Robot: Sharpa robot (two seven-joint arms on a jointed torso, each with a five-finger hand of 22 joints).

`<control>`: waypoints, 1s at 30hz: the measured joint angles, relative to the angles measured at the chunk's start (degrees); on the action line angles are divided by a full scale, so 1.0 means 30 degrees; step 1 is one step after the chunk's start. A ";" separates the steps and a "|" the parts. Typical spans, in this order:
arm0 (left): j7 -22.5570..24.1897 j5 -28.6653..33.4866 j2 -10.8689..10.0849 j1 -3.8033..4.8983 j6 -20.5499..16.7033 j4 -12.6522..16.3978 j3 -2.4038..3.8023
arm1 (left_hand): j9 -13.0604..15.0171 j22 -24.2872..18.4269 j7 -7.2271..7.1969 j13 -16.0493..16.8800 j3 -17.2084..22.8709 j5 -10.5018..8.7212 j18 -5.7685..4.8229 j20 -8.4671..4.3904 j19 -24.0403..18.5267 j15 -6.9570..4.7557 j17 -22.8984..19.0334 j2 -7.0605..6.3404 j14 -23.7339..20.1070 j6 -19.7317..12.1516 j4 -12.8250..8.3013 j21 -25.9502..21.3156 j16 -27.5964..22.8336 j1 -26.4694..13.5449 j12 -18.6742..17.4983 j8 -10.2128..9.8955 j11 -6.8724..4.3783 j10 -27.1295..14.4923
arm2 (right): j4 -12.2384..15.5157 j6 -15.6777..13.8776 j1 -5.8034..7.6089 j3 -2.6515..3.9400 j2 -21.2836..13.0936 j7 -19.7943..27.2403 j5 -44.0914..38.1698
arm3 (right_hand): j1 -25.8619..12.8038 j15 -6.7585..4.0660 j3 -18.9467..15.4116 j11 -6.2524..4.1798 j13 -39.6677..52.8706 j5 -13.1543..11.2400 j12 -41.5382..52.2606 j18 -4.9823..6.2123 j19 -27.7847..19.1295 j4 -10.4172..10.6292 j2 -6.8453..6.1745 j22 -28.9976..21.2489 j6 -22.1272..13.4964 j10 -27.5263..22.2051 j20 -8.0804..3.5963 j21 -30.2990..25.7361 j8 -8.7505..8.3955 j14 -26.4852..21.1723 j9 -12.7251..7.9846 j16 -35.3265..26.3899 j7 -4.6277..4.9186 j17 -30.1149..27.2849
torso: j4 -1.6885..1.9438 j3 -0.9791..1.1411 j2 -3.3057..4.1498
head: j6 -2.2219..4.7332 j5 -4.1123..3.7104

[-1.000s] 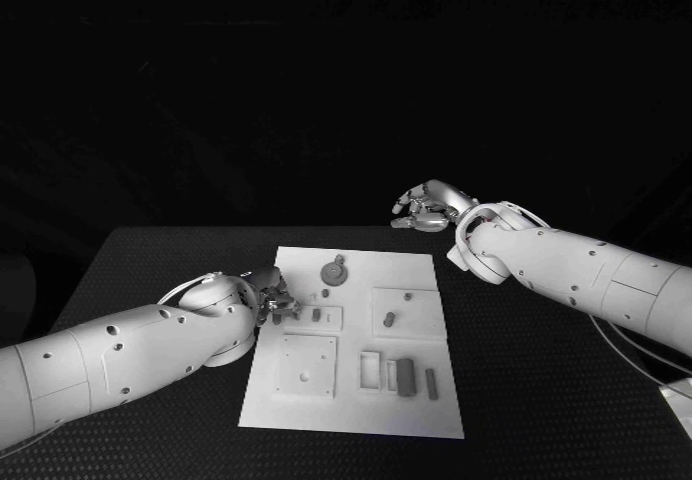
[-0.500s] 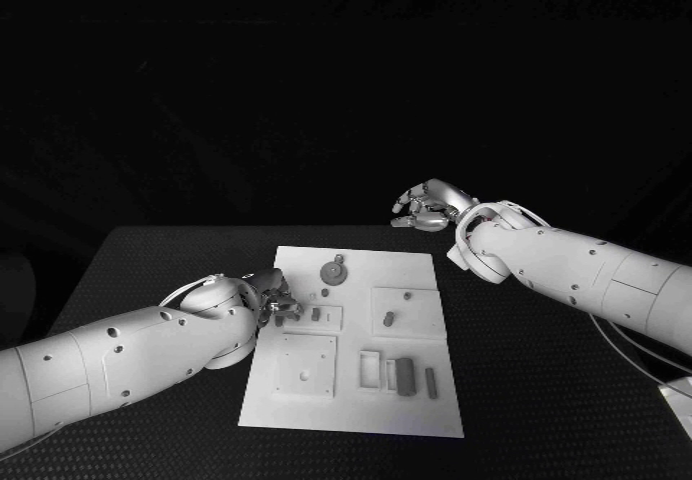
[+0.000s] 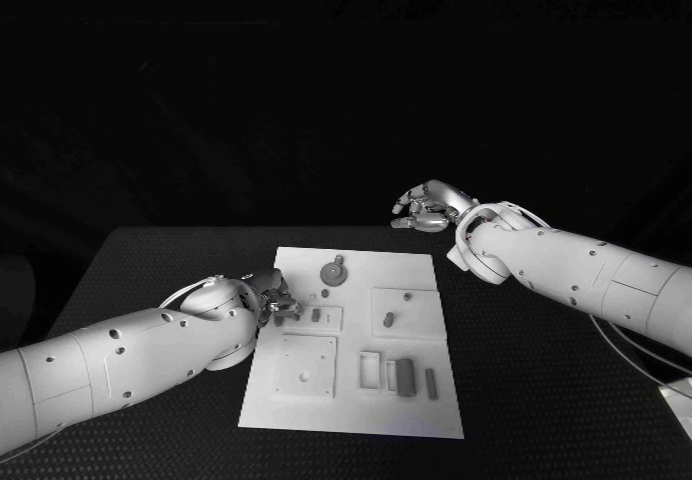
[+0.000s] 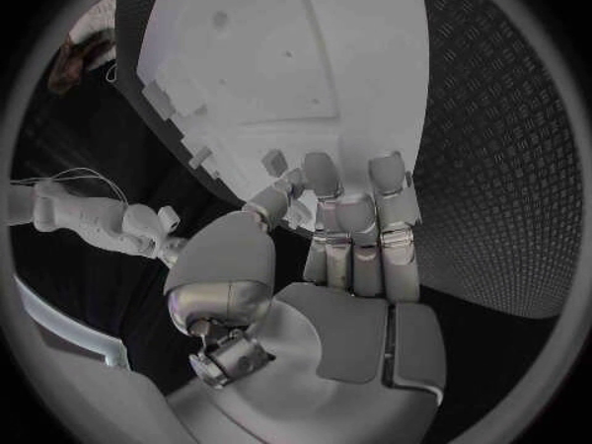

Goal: Assemble the parts on the task board

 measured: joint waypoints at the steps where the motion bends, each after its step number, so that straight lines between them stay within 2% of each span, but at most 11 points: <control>1: 0.0004 -0.0003 0.0000 -0.0004 -0.0023 0.0000 0.0000 | 0.0000 -0.0001 -0.0001 0.0000 -0.0001 -0.0001 0.0000 0.0000 0.0000 0.0001 0.0000 0.0000 0.0001 0.0000 -0.0001 0.0000 0.0000 0.0000 0.0000 0.0000 0.0000 0.0000 | 0.0000 0.0000 0.0000 0.0000 0.0000 0.0000 0.0000 | 0.0000 0.0000 0.0000 0.0000 0.0000 0.0000 0.0000 -0.0001 0.0000 0.0000 0.0000 0.0000 0.0002 0.0000 0.0001 0.0000 0.0000 0.0000 0.0010 0.0000 -0.0001 0.0000 | 0.0000 0.0000 0.0000 | 0.0004 0.0000; 30: 0.0148 -0.0036 0.0022 -0.0142 -0.0457 -0.0009 -0.0011 | -0.0023 0.0010 0.0000 -0.0016 0.0034 -0.0245 0.0001 -0.0032 0.0049 0.0038 -0.0015 0.0000 0.0038 0.0001 0.0027 -0.0001 0.0000 0.0000 -0.0001 -0.0041 0.0031 0.0031 | -0.0010 0.0001 0.0000 0.0000 0.0004 0.0004 0.0000 | 0.0000 0.0000 0.0000 0.0000 -0.0015 0.0000 -0.0001 -0.0001 0.0000 0.0000 0.0000 0.0000 -0.0014 0.0000 0.0001 0.0000 0.0000 0.0000 0.0004 0.0000 0.0015 0.0000 | 0.0002 -0.0002 0.0000 | 0.0029 -0.0015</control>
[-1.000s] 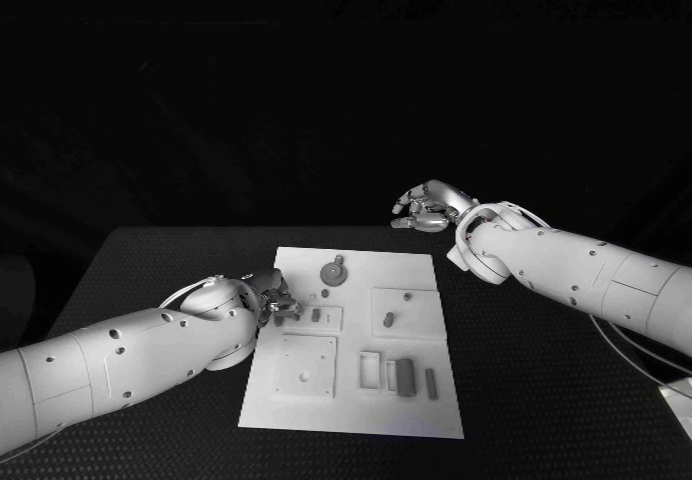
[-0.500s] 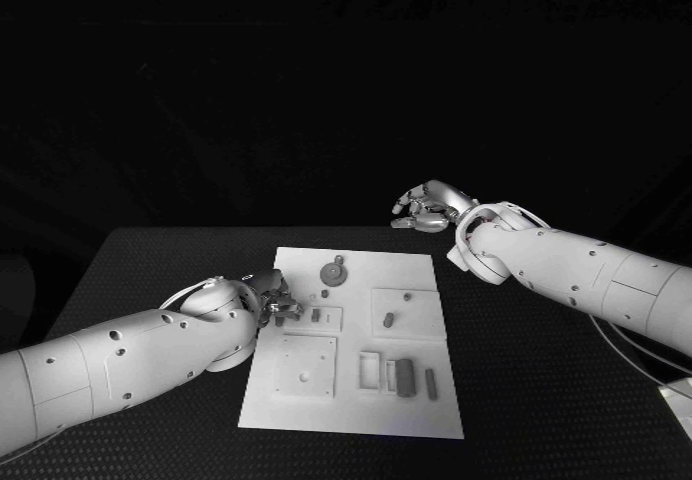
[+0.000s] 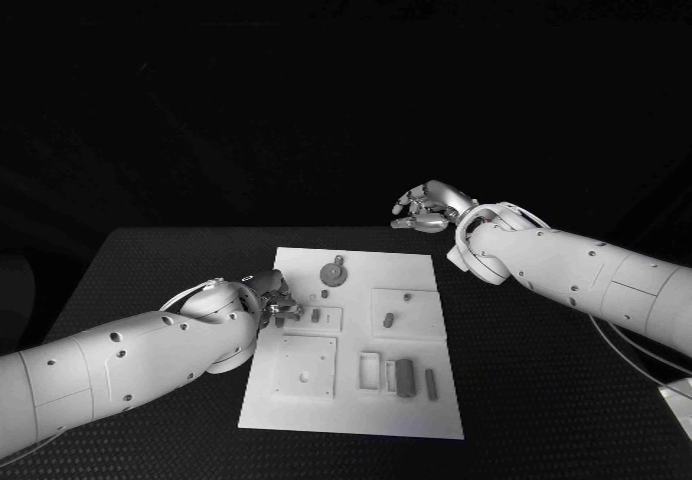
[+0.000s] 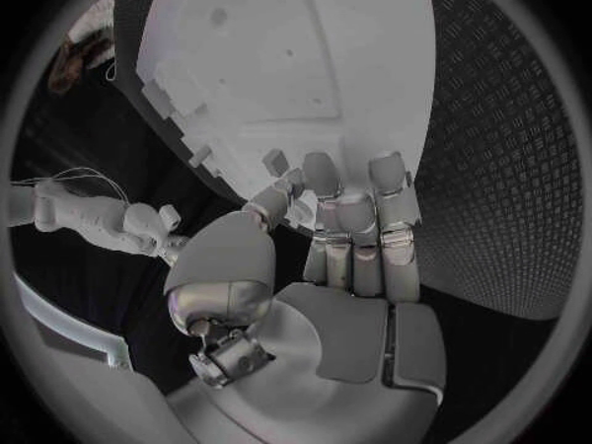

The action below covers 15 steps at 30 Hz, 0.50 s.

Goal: Assemble the parts on the task board

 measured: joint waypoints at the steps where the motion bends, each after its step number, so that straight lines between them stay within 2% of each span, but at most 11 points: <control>1: 0.0005 -0.0003 0.0000 -0.0004 -0.0011 -0.0002 0.0000 | 0.0000 0.0000 0.0000 -0.0001 0.0000 -0.0011 -0.0001 0.0000 0.0000 0.0000 0.0000 0.0000 0.0000 0.0000 0.0000 0.0000 0.0000 0.0000 0.0000 0.0002 0.0000 0.0000 | 0.0000 0.0000 0.0000 0.0000 0.0000 0.0000 0.0000 | 0.0000 0.0000 0.0000 -0.0001 0.0000 0.0000 0.0000 0.0000 0.0000 0.0000 0.0000 0.0000 0.0001 0.0000 0.0000 0.0000 0.0000 0.0000 0.0002 0.0000 -0.0001 0.0000 | 0.0000 0.0000 0.0000 | 0.0000 0.0000; 15: 0.0084 -0.0268 -0.0007 -0.0060 -0.0041 -0.0014 0.0000 | 0.0007 -0.0004 0.0000 -0.0016 -0.0002 0.0060 -0.0001 0.0032 0.0030 -0.0016 -0.0015 0.0000 -0.0016 0.0001 -0.0006 -0.0001 0.0000 0.0000 0.0000 0.0040 0.0003 0.0003 | -0.0011 0.0006 -0.0001 0.0000 -0.0005 0.0003 0.0000 | 0.0000 0.0000 0.0000 0.0000 -0.0017 0.0000 -0.0001 0.0001 0.0000 0.0000 0.0000 -0.0001 0.0008 0.0000 0.0000 0.0000 0.0000 0.0000 0.0017 0.0000 -0.0008 0.0000 | 0.0000 0.0002 -0.0002 | -0.0022 0.0000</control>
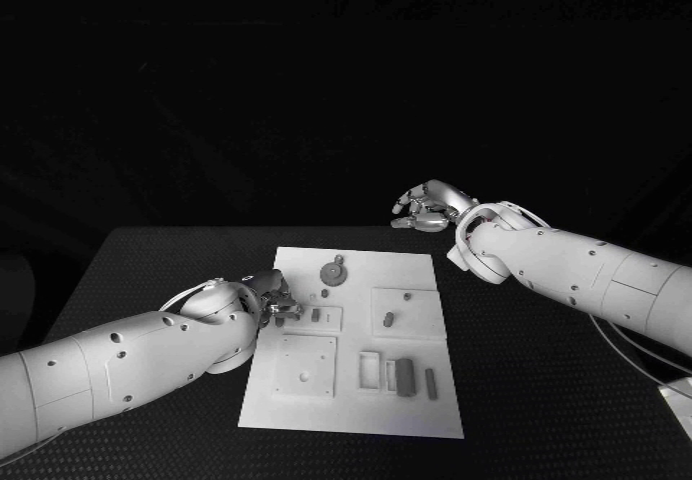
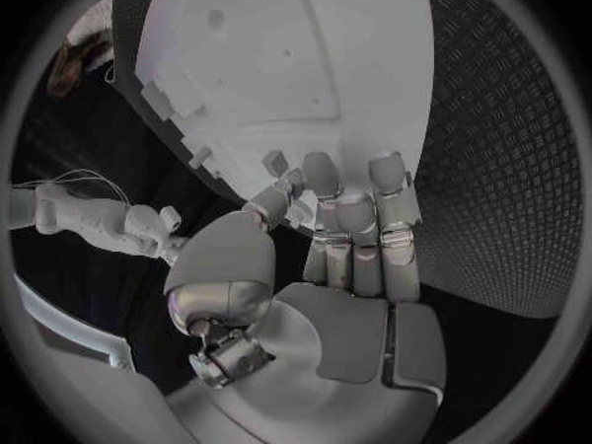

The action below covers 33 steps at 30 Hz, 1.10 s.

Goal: Assemble the parts on the task board

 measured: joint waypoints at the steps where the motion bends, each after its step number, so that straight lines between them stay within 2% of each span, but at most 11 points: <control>1: 0.0005 -0.0054 0.0002 -0.0013 0.0000 -0.0001 0.0006 | 0.0001 0.0000 0.0000 0.0000 0.0000 0.0000 0.0000 0.0001 0.0000 -0.0019 0.0000 0.0000 -0.0018 0.0000 0.0000 0.0000 0.0000 0.0000 0.0000 0.0001 0.0000 0.0000 | 0.0000 0.0000 0.0000 0.0000 0.0000 0.0000 0.0000 | 0.0000 0.0000 0.0000 0.0000 0.0000 0.0000 0.0000 -0.0001 0.0000 0.0000 0.0000 0.0000 0.0001 0.0000 0.0000 0.0000 0.0000 0.0000 0.0000 0.0000 -0.0001 0.0000 | 0.0002 -0.0002 0.0000 | -0.0005 0.0000; 13: 0.0029 -0.1038 -0.0032 -0.0163 0.0003 0.0074 0.0072 | 0.0015 -0.0002 0.0000 0.0001 -0.0019 -0.0003 0.0000 0.0005 0.0000 -0.0019 0.0001 -0.0077 -0.0019 0.0000 -0.0028 0.0000 0.0000 0.0078 0.0000 -0.0001 0.0005 0.0006 | 0.0017 0.0018 -0.0001 0.0000 0.0002 0.0004 0.0000 | 0.0000 0.0000 0.0000 0.0000 0.0001 0.0000 -0.0001 -0.0001 0.0000 0.0000 0.0000 0.0000 0.0032 0.0000 0.0000 0.0000 0.0000 0.0000 -0.0003 0.0000 -0.0031 0.0000 | 0.0000 -0.0002 0.0000 | -0.0068 -0.0007; 26: -0.0055 -0.1607 -0.0113 -0.0204 0.0115 0.0246 0.0094 | 0.0012 -0.0006 0.0001 -0.0015 -0.0014 -0.0033 -0.0001 0.0009 0.0000 -0.0015 0.0002 -0.0077 -0.0014 0.0000 -0.0038 0.0090 0.0000 0.0078 0.0000 -0.0074 -0.0031 -0.0030 | 0.0066 0.0055 -0.0002 0.0000 -0.0027 0.0007 0.0000 | 0.0000 0.0000 0.0000 0.0000 0.0003 0.0000 -0.0002 -0.0001 -0.0001 0.0000 0.0000 0.0000 -0.0024 0.0000 0.0000 0.0000 0.0000 0.0000 0.0011 0.0000 0.0024 -0.0016 | 0.0002 -0.0004 0.0002 | -0.0115 -0.0015; 33: -0.0071 -0.1682 -0.0114 -0.0204 0.0183 0.0266 0.0100 | 0.0009 -0.0006 0.0001 -0.0014 -0.0007 0.0632 -0.0001 -0.0003 0.0071 -0.0005 0.0002 -0.0077 -0.0003 0.0000 -0.0034 0.0164 0.0000 0.0078 0.0165 0.0058 -0.0134 0.0073 | 0.0069 0.0068 -0.0002 0.0000 -0.0027 0.0008 0.0000 | 0.0000 0.0000 0.0000 0.0000 0.0004 0.0000 -0.0002 -0.0001 0.0000 0.0000 0.0000 0.0000 -0.0023 0.0000 0.0001 0.0000 0.0000 0.0000 0.0010 0.0000 0.0024 -0.0015 | 0.0000 -0.0002 0.0002 | -0.0117 0.0005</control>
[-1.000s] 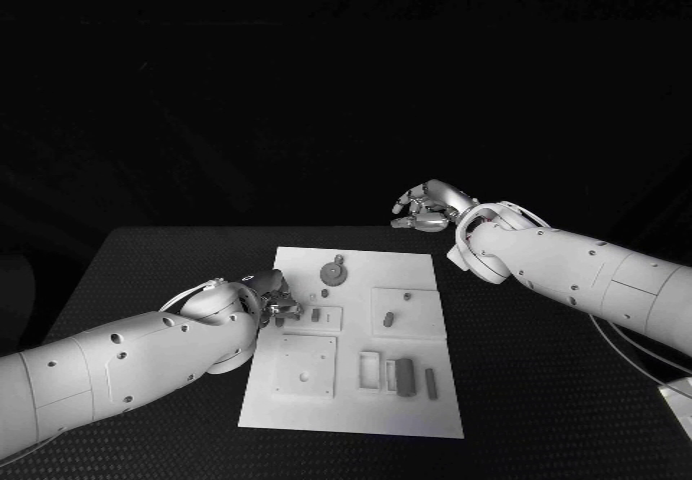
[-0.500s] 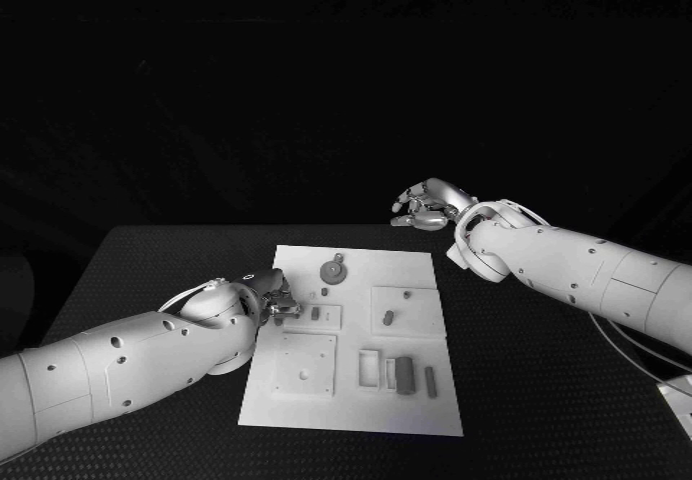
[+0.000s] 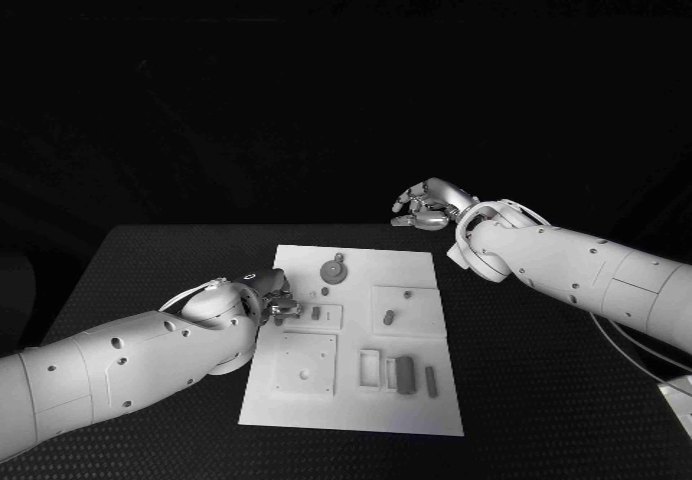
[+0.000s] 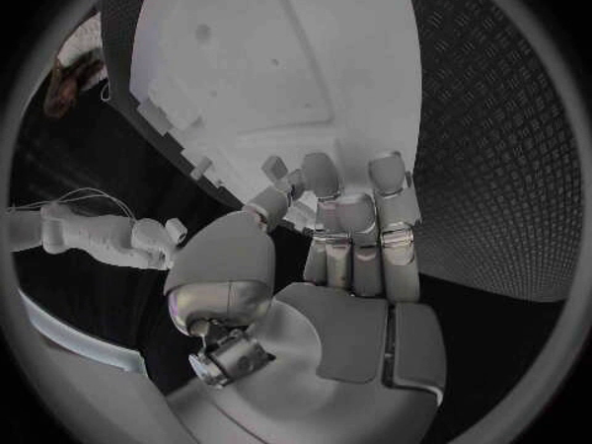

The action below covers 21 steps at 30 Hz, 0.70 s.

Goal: Assemble the parts on the task board

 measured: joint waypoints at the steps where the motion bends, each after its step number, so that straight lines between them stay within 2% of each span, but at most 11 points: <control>1: -0.0003 -0.0009 0.0001 0.0000 0.0016 0.0004 0.0002 | 0.0000 -0.0001 0.0000 0.0000 0.0014 0.0003 0.0001 -0.0005 0.0006 0.0016 0.0001 0.0000 0.0016 0.0000 0.0013 0.0000 0.0000 0.0000 0.0000 0.0004 0.0000 0.0000 | 0.0000 0.0002 0.0000 0.0000 0.0000 0.0000 0.0000 | 0.0000 0.0000 0.0000 0.0000 -0.0007 0.0000 0.0000 0.0000 0.0000 0.0000 0.0000 0.0001 0.0000 0.0000 0.0000 0.0000 0.0000 0.0000 0.0000 0.0000 -0.0001 0.0000 | 0.0000 0.0000 0.0002 | 0.0000 0.0002; 6: -0.0016 -0.0030 0.0030 0.0005 0.0058 -0.0016 0.0004 | 0.0003 -0.0002 0.0001 0.0046 0.0025 0.0480 0.0001 -0.0032 0.0037 -0.0037 0.0001 -0.0163 0.0075 0.0001 0.0023 0.0145 0.0152 0.0033 0.0149 0.0096 -0.0105 0.0106 | 0.0009 0.0007 0.0000 0.0000 -0.0008 0.0001 0.0000 | 0.0000 0.0000 0.0000 0.0000 -0.0019 0.0000 0.0000 0.0001 0.0000 0.0000 0.0000 0.0000 0.0013 0.0000 0.0000 0.0000 0.0000 0.0000 -0.0001 0.0000 -0.0014 0.0001 | -0.0002 0.0005 0.0004 | -0.0002 0.0013; 19: -0.0102 -0.0033 0.0328 -0.0005 0.0237 -0.0378 0.0001 | 0.0049 0.0012 0.0069 0.0122 0.0156 0.0294 0.0001 -0.0063 0.0142 -0.0077 0.0001 -0.0628 0.0197 0.0072 0.0159 0.0146 0.0238 -0.0432 0.0318 0.0292 -0.0076 0.0133 | 0.0016 0.0017 -0.0001 0.0000 -0.0020 0.0004 0.0000 | 0.0000 0.0000 0.0000 0.0000 -0.0017 0.0000 0.0000 0.0000 -0.0001 0.0000 0.0000 0.0000 0.0023 0.0000 0.0000 0.0000 0.0000 0.0000 0.0014 0.0000 -0.0023 0.0001 | -0.0005 0.0011 0.0002 | 0.0009 0.0051; 21: -0.0101 -0.0029 0.0375 -0.0022 0.0245 -0.0444 0.0006 | 0.0052 0.0012 0.0103 0.0142 0.0025 0.0081 0.0001 -0.0060 0.0146 -0.0087 0.0002 -0.0732 0.0258 0.0110 0.0297 0.0146 0.0238 -0.0536 0.0320 0.0281 -0.0076 0.0136 | 0.0016 0.0019 -0.0001 0.0000 -0.0021 0.0005 0.0000 | 0.0000 0.0000 0.0000 0.0000 -0.0017 0.0000 -0.0001 -0.0001 -0.0001 0.0000 0.0001 0.0001 0.0024 0.0000 0.0000 0.0000 0.0000 0.0000 0.0014 0.0000 -0.0024 0.0002 | -0.0007 0.0011 0.0002 | 0.0009 0.0044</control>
